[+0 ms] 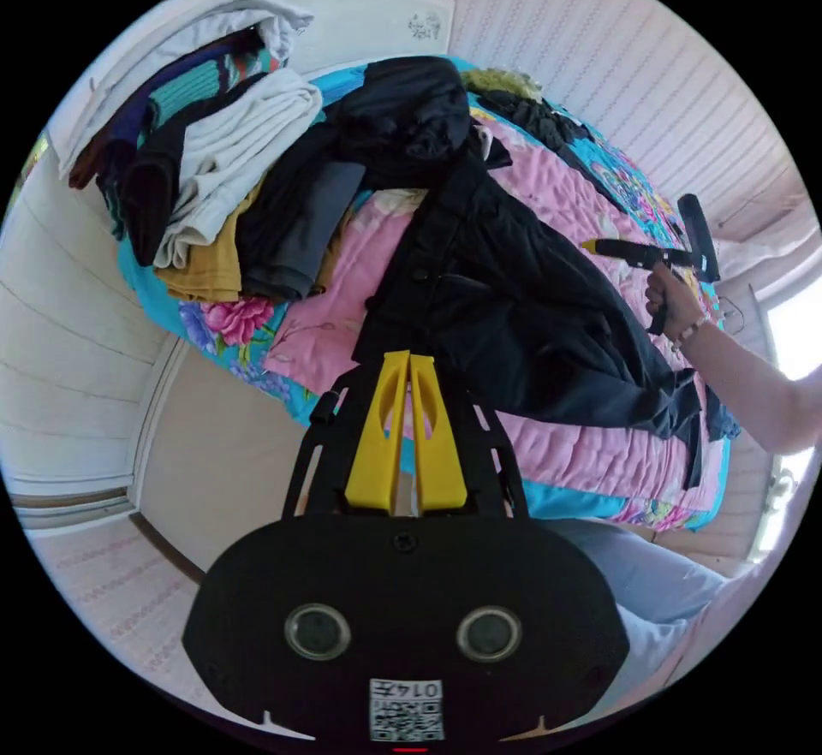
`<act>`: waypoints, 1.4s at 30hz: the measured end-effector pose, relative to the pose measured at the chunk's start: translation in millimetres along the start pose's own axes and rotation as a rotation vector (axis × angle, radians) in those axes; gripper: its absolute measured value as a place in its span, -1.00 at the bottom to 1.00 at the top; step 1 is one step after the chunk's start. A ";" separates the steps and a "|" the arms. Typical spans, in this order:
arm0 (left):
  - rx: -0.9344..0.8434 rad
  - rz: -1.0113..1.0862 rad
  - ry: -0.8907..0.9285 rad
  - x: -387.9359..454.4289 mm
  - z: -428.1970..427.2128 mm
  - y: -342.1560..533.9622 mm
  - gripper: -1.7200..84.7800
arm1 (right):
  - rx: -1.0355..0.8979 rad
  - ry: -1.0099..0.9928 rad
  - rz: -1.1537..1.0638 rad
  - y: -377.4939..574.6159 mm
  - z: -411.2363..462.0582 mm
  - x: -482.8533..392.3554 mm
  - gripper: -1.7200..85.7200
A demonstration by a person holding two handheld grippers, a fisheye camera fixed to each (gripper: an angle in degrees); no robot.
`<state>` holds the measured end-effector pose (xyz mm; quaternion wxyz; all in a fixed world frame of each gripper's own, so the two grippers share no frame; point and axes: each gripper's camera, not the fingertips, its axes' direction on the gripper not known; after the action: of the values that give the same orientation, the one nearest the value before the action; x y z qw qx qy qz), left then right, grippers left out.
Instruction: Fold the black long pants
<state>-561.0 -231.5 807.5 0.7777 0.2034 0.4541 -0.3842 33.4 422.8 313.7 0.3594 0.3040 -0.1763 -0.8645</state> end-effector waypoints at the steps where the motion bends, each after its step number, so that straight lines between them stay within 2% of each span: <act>1: 0.003 0.056 0.003 18.1 -3.6 4.2 -0.98 | -0.043 0.028 0.069 38.7 -2.2 5.0 -0.93; 5: -0.029 0.317 0.083 93.6 6.7 4.4 -0.98 | -0.036 0.011 0.318 151.0 -41.5 19.0 -0.95; 8: -0.072 0.540 0.236 171.4 35.7 4.1 -0.97 | 0.022 0.032 0.463 222.9 -94.5 31.7 -0.94; 13: -0.149 0.762 0.512 325.9 98.9 17.5 -0.87 | 0.036 0.389 0.783 320.1 -184.9 75.5 -0.75; 16: -0.143 0.872 0.551 408.5 126.9 18.4 -0.86 | 0.023 0.398 0.914 366.8 -208.8 94.7 -0.61; 21: -0.079 1.127 0.372 505.5 177.5 7.6 -0.85 | -0.140 0.432 0.898 414.2 -178.5 110.5 -0.63; 23: -0.116 1.272 0.269 528.6 201.4 13.3 -0.84 | -0.088 0.463 0.848 424.1 -179.4 106.7 -0.68; 25: -0.103 1.398 0.111 544.1 227.4 25.8 -0.82 | -0.102 0.435 0.863 436.0 -195.2 108.8 -0.88; 26: -0.105 1.418 0.092 546.2 234.5 29.1 -0.82 | -0.108 0.447 0.871 440.2 -201.0 109.3 -0.89; 28: -0.190 1.463 0.034 554.3 273.4 42.6 -0.80 | -0.075 0.339 0.841 457.4 -230.4 115.4 -0.93; 32: -0.233 1.461 0.035 569.2 302.9 53.9 -0.84 | 0.027 0.231 0.788 474.0 -299.7 140.5 -0.94; 34: -0.263 1.453 0.047 577.7 313.3 54.6 -0.93 | 0.055 0.149 0.725 473.2 -338.6 167.4 -0.95; 39: -0.264 1.437 0.082 584.8 319.0 50.5 -0.98 | -0.106 0.127 0.629 459.5 -355.4 204.6 -0.95; 42: -0.168 1.462 0.056 594.5 296.8 43.3 -0.98 | -0.151 0.132 0.625 454.2 -365.4 219.4 -0.94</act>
<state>-190.1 -647.5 443.1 0.8364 0.4037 0.2502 0.2736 383.2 -77.2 188.9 0.6394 0.2631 -0.1727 -0.7015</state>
